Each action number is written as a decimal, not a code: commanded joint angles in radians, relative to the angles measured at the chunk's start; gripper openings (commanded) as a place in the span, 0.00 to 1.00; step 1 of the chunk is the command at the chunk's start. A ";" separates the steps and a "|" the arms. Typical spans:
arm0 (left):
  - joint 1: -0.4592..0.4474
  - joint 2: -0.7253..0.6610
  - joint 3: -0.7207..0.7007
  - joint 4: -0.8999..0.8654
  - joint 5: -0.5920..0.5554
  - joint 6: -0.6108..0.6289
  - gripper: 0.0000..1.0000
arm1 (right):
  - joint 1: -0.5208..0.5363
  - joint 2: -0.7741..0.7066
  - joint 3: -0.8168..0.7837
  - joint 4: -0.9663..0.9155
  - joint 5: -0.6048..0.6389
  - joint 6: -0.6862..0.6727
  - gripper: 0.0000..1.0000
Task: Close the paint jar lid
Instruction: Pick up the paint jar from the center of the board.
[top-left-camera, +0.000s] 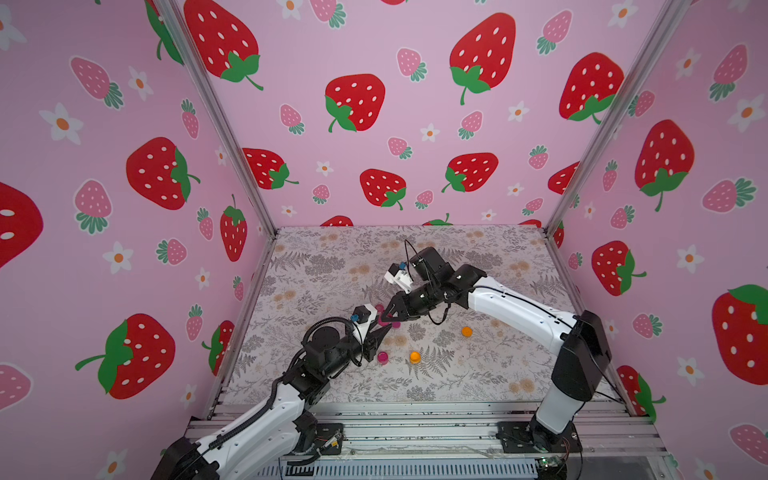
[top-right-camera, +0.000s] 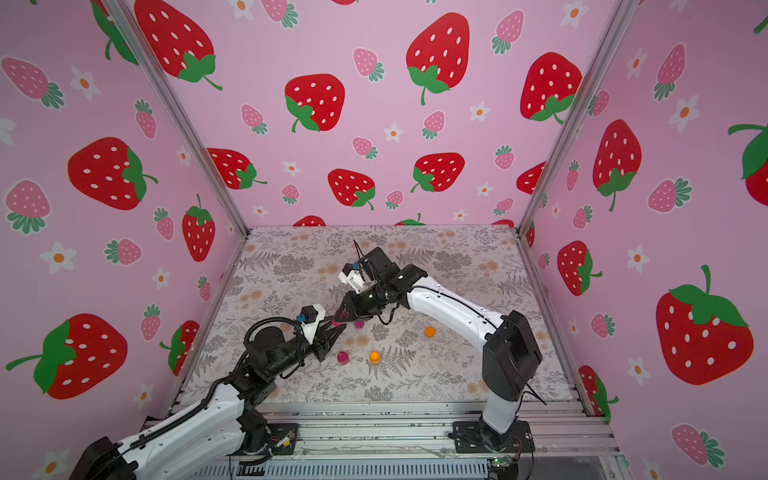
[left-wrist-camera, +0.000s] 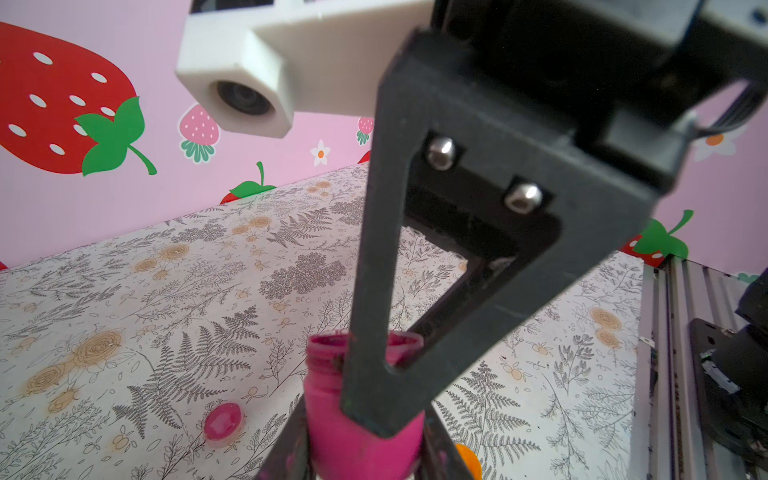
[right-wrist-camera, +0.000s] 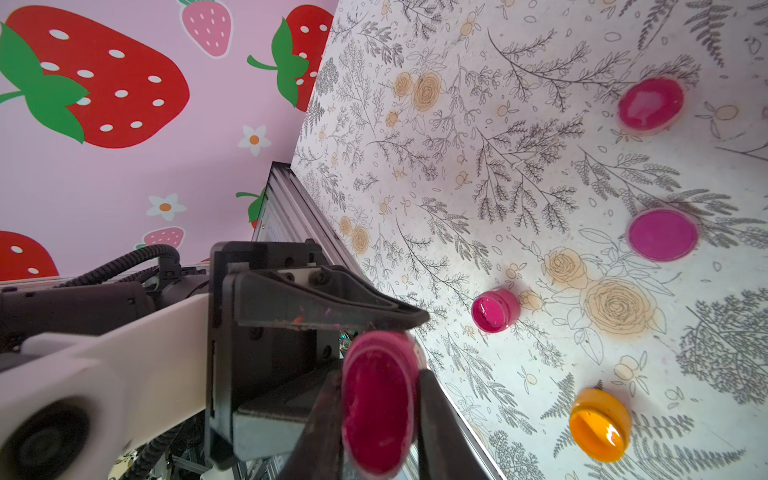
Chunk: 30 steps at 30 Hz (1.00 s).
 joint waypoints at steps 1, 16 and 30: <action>0.006 -0.022 0.017 0.054 -0.034 0.008 0.33 | 0.018 0.007 -0.011 -0.063 -0.002 -0.023 0.30; 0.006 -0.055 -0.028 0.083 -0.020 -0.021 0.32 | -0.017 -0.062 0.045 -0.084 0.057 -0.053 0.83; 0.059 -0.068 -0.031 0.117 -0.058 -0.061 0.32 | -0.225 -0.108 0.127 -0.223 0.141 -0.143 0.99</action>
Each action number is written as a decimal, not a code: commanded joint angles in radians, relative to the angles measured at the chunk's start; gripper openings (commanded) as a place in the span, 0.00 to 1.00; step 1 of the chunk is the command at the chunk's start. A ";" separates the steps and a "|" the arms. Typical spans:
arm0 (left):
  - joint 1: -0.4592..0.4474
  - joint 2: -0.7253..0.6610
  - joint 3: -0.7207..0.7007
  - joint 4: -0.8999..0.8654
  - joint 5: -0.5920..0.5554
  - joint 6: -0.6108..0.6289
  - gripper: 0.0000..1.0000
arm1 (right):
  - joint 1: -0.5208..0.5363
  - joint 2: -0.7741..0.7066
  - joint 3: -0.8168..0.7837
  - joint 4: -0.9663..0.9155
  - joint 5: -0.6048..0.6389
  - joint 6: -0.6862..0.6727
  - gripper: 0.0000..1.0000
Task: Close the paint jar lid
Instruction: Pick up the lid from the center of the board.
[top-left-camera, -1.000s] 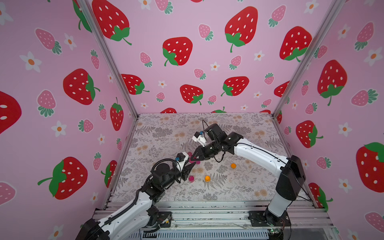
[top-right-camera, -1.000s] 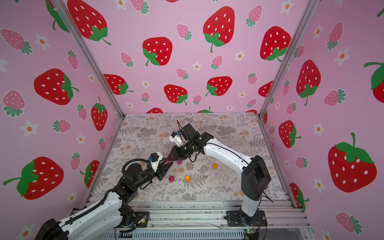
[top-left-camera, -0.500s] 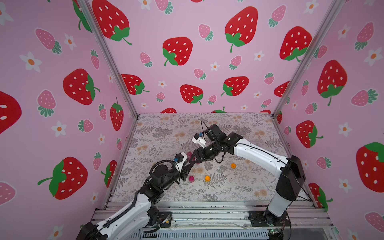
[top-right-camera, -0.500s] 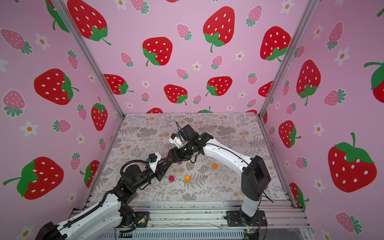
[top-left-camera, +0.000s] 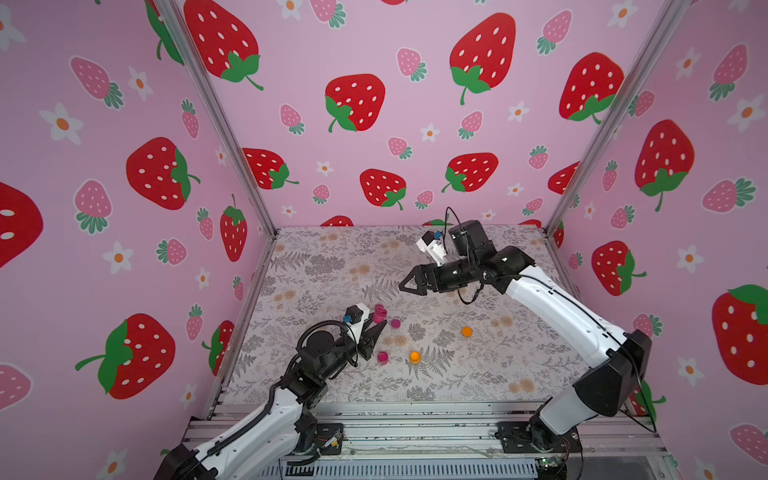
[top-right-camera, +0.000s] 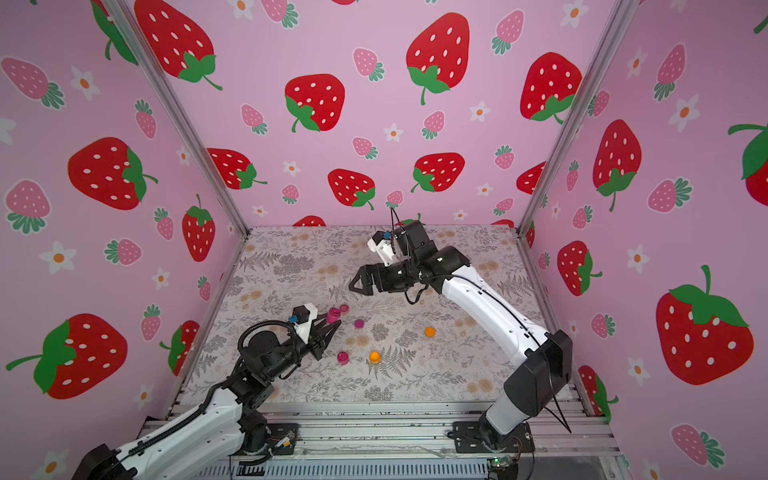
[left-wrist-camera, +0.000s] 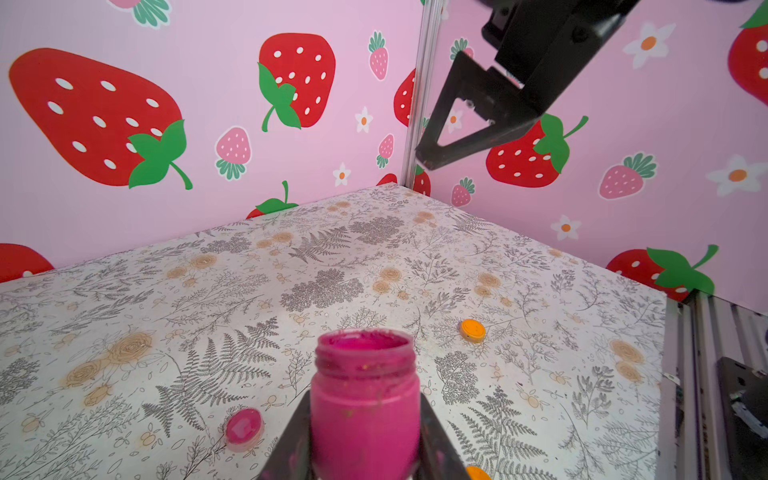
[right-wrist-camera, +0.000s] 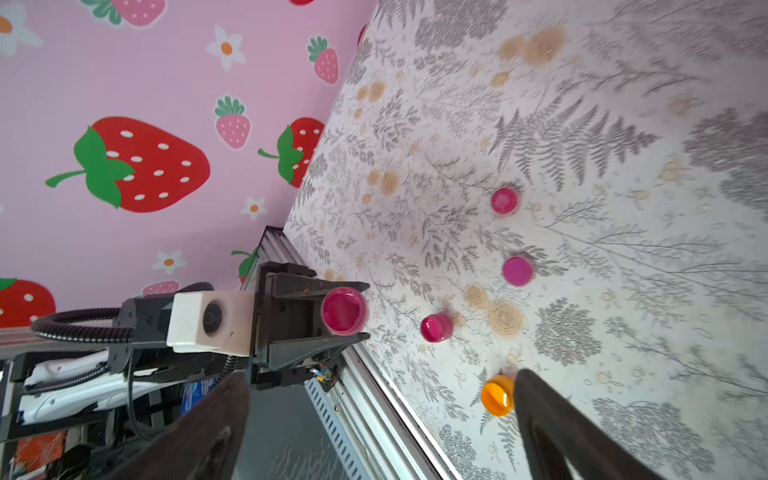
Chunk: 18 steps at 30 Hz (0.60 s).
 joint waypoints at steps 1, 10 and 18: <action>0.034 -0.036 0.021 0.040 -0.016 -0.024 0.32 | -0.030 0.077 0.035 -0.117 0.062 -0.064 1.00; 0.047 -0.168 0.083 -0.084 -0.062 -0.027 0.33 | 0.037 0.473 0.253 -0.235 0.204 -0.188 0.89; 0.048 -0.277 0.140 -0.236 -0.128 -0.008 0.33 | 0.157 0.698 0.419 -0.222 0.348 -0.287 0.79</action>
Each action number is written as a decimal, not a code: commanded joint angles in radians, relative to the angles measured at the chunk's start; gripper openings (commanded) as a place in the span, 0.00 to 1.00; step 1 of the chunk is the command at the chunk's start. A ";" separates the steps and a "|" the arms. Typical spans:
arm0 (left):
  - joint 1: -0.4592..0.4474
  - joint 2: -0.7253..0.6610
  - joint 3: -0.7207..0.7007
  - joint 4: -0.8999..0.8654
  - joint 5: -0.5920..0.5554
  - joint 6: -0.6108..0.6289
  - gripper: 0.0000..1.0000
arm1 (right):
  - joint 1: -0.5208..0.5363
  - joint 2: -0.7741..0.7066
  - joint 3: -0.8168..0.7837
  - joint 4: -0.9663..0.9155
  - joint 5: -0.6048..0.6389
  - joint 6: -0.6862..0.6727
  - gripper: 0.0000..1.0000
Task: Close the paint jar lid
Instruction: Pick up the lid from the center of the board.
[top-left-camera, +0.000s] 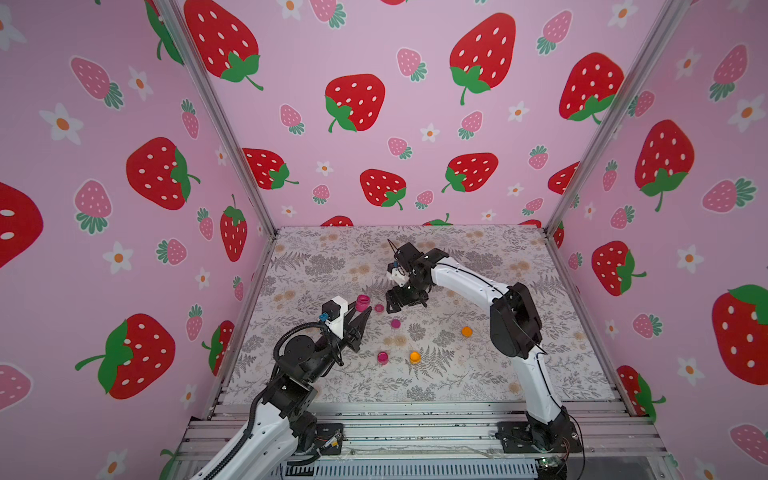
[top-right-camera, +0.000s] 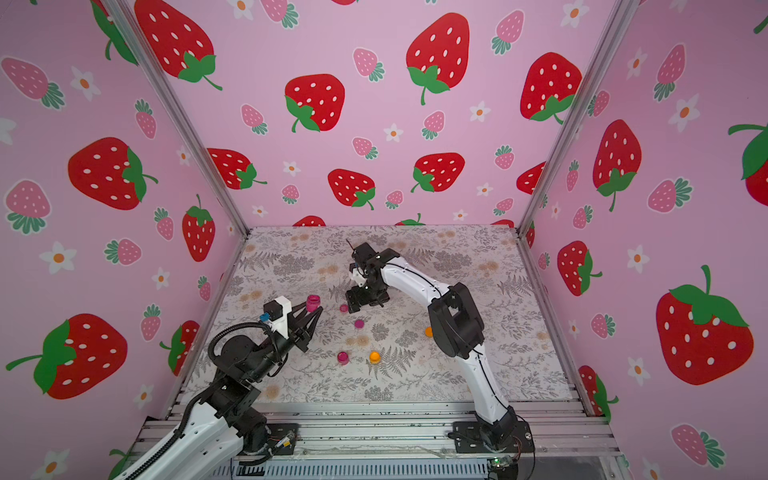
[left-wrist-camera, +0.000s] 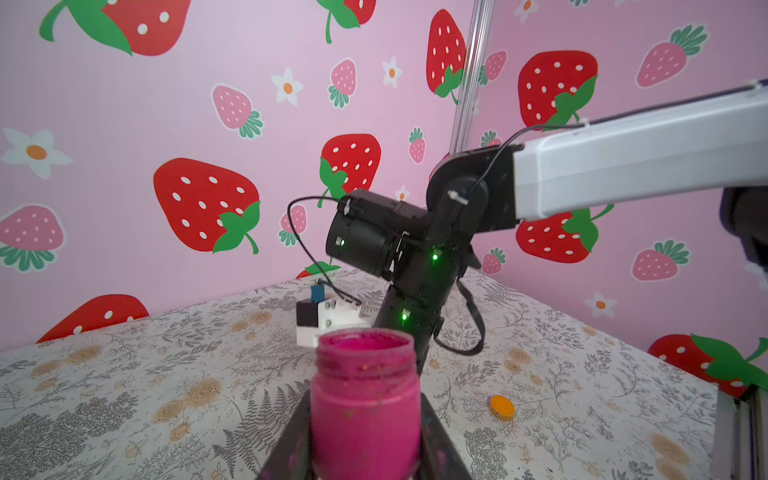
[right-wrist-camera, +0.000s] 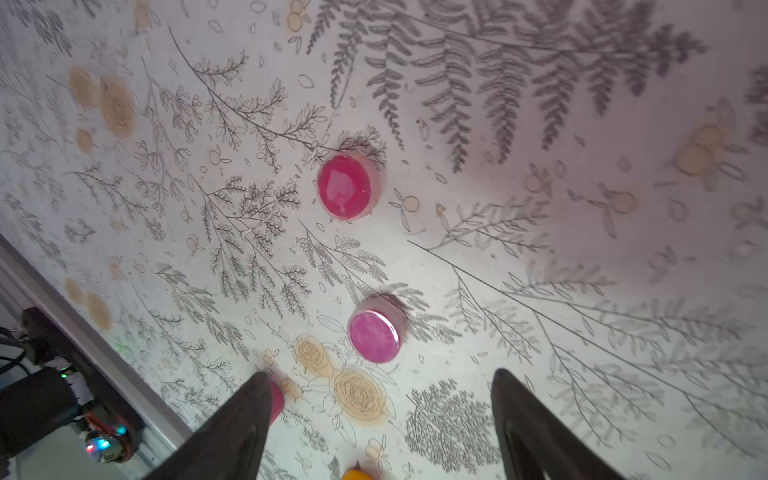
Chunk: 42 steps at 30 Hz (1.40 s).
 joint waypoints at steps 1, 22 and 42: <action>0.004 -0.035 0.058 -0.078 -0.047 0.015 0.33 | 0.029 0.036 0.061 -0.017 0.077 -0.055 0.77; 0.003 -0.098 0.066 -0.143 -0.070 0.009 0.33 | 0.065 0.198 0.165 0.115 0.234 -0.019 0.49; 0.004 -0.093 0.078 -0.171 -0.070 0.012 0.34 | 0.074 0.261 0.234 0.123 0.236 -0.014 0.47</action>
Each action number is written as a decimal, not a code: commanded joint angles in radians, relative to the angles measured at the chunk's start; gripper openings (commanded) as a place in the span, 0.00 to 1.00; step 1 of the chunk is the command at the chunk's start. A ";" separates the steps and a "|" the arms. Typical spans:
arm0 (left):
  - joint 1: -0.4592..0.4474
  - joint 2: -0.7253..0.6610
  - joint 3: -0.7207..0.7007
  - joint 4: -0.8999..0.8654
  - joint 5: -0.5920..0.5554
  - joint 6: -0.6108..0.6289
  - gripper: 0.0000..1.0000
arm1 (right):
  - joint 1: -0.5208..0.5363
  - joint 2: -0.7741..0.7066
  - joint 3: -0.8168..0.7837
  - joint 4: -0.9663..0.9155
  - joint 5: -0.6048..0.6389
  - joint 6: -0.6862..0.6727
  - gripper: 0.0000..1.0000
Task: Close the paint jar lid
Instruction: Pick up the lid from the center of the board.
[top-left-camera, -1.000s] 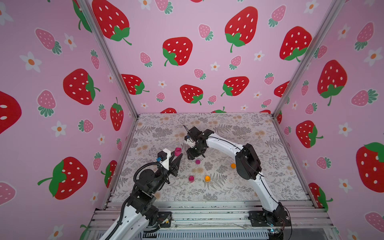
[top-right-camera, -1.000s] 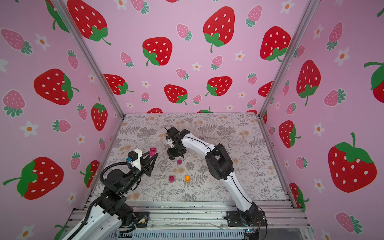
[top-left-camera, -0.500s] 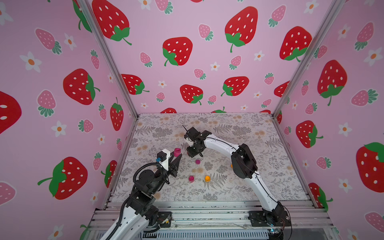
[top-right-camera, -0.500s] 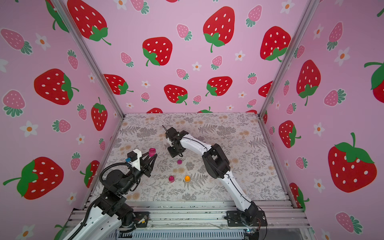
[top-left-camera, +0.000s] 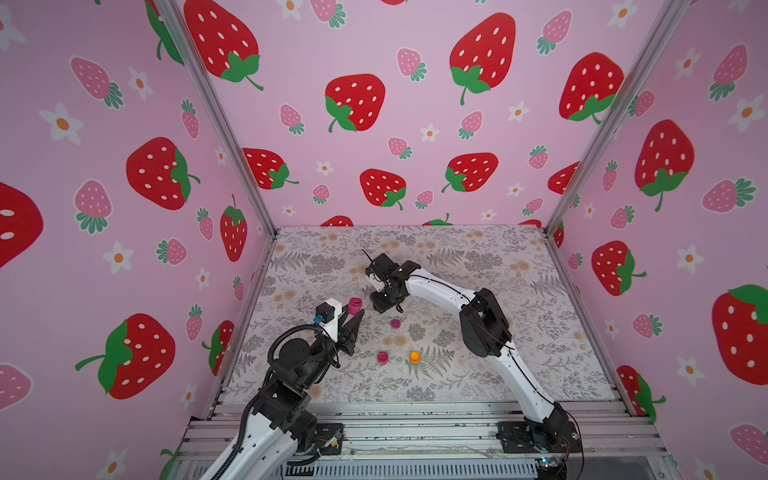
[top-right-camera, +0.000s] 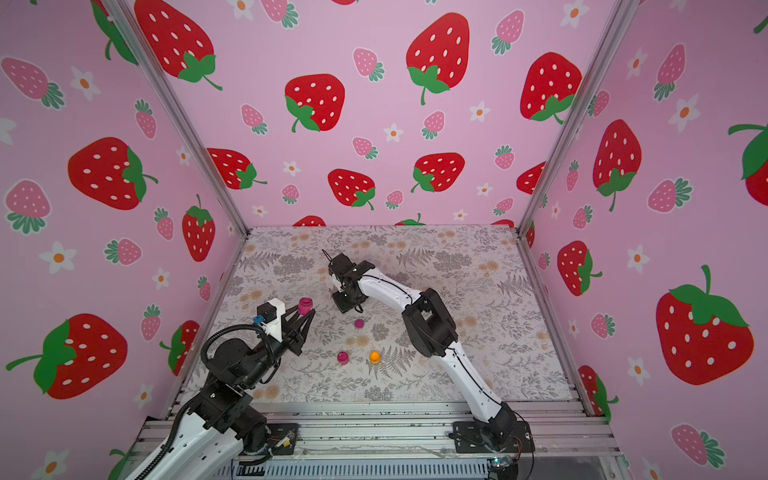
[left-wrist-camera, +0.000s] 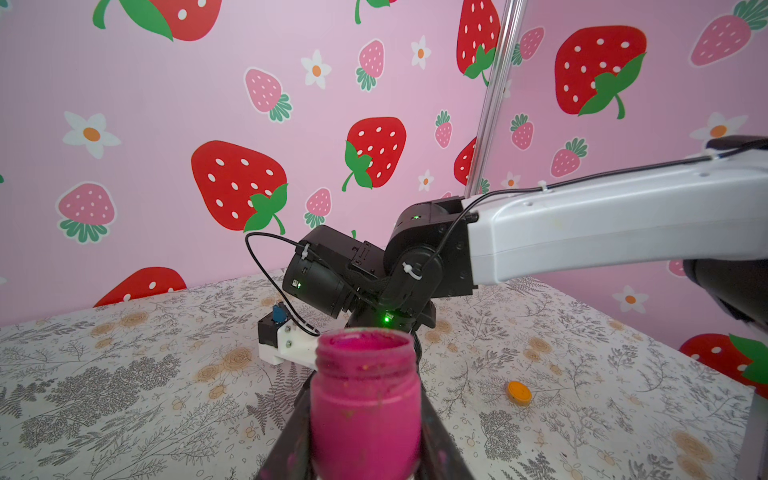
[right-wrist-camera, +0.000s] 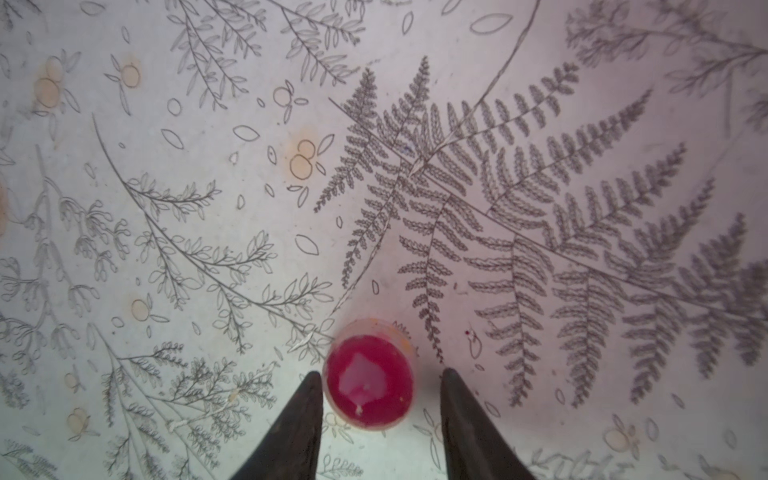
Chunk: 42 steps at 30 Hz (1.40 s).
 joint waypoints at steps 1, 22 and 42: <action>0.003 -0.002 0.053 0.012 -0.009 0.010 0.34 | 0.008 0.031 0.023 -0.007 0.004 0.007 0.47; 0.003 -0.005 0.051 0.001 -0.015 0.012 0.34 | 0.028 0.064 0.058 -0.045 0.054 -0.009 0.37; 0.003 0.036 0.034 0.104 0.105 0.007 0.34 | -0.049 -0.218 -0.153 0.026 -0.022 0.135 0.26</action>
